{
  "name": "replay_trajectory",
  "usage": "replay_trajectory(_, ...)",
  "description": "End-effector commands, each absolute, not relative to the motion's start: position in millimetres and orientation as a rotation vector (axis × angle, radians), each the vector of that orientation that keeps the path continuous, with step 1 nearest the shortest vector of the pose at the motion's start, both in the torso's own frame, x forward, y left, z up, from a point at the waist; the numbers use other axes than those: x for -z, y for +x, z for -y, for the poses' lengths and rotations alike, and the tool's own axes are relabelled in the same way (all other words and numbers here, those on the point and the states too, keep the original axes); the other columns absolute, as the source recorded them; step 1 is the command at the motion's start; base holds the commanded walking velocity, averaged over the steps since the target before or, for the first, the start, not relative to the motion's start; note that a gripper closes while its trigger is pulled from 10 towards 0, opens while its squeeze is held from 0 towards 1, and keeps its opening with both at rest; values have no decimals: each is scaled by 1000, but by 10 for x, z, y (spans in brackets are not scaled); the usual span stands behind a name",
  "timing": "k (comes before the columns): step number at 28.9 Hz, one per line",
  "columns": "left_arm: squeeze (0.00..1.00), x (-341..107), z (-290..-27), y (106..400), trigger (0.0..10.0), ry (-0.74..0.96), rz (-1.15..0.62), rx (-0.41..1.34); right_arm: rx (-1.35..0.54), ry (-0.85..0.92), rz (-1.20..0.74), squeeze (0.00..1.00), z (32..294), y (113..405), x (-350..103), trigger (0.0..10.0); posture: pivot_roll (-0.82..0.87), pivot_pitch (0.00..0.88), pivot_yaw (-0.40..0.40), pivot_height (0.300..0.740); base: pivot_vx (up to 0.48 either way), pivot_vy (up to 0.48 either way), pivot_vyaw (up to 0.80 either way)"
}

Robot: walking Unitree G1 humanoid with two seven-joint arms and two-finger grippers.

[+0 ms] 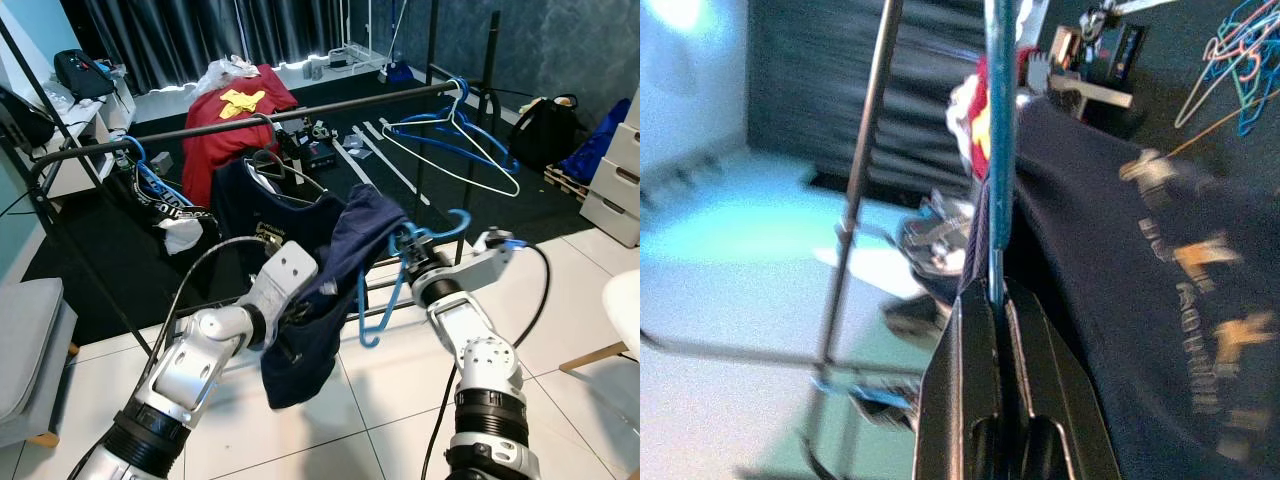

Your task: Hang hanger

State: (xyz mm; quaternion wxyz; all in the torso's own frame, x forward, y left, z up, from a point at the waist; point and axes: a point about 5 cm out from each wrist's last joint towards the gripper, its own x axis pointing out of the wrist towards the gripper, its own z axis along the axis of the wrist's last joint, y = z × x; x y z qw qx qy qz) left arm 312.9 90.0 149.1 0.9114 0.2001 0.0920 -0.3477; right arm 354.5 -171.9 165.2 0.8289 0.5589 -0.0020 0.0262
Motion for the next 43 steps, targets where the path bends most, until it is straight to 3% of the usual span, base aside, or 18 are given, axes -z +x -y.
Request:
replay_trajectory(1,0,-1408,-1020,3120,10000,446,-232,697,-47,1231,51,0,1734,3564,-1723,10000,5,42,110,740,0,0,0)
replay_trajectory(8,0,-1464,-954,3070,10000,449,-177,741,61,1344,147,0,1859,3651,-1833,10000,7,45,106,740,0,0,0)
replay_trajectory(16,0,-1602,-846,2992,10000,451,-101,837,131,1282,174,0,1886,3690,-1850,10000,6,51,108,740,0,0,0)
replay_trajectory(20,0,-1741,-725,2908,10000,400,-42,945,142,1165,180,0,1847,3755,-1899,10000,10,57,109,740,0,0,0)
replay_trajectory(22,0,-1836,-631,2854,10000,354,-4,1008,106,1022,169,0,1725,3826,-1972,10000,11,59,108,740,0,0,0)
replay_trajectory(31,0,-1903,-566,2779,10000,284,8,1071,82,987,149,0,1567,3910,-2015,10000,15,62,99,740,0,0,0)
replay_trajectory(35,0,-1895,-569,2808,10000,275,0,1041,43,971,109,0,1475,3930,-2009,10000,15,63,96,740,0,0,0)
replay_trajectory(38,0,-1863,-683,3032,10000,297,-33,844,-178,787,-73,0,1125,3886,-1859,10000,5,64,87,740,0,0,0)
replay_trajectory(43,0,-1880,-792,3155,10000,288,-48,730,-312,704,-172,0,945,3813,-1746,10000,1,64,64,740,0,0,0)
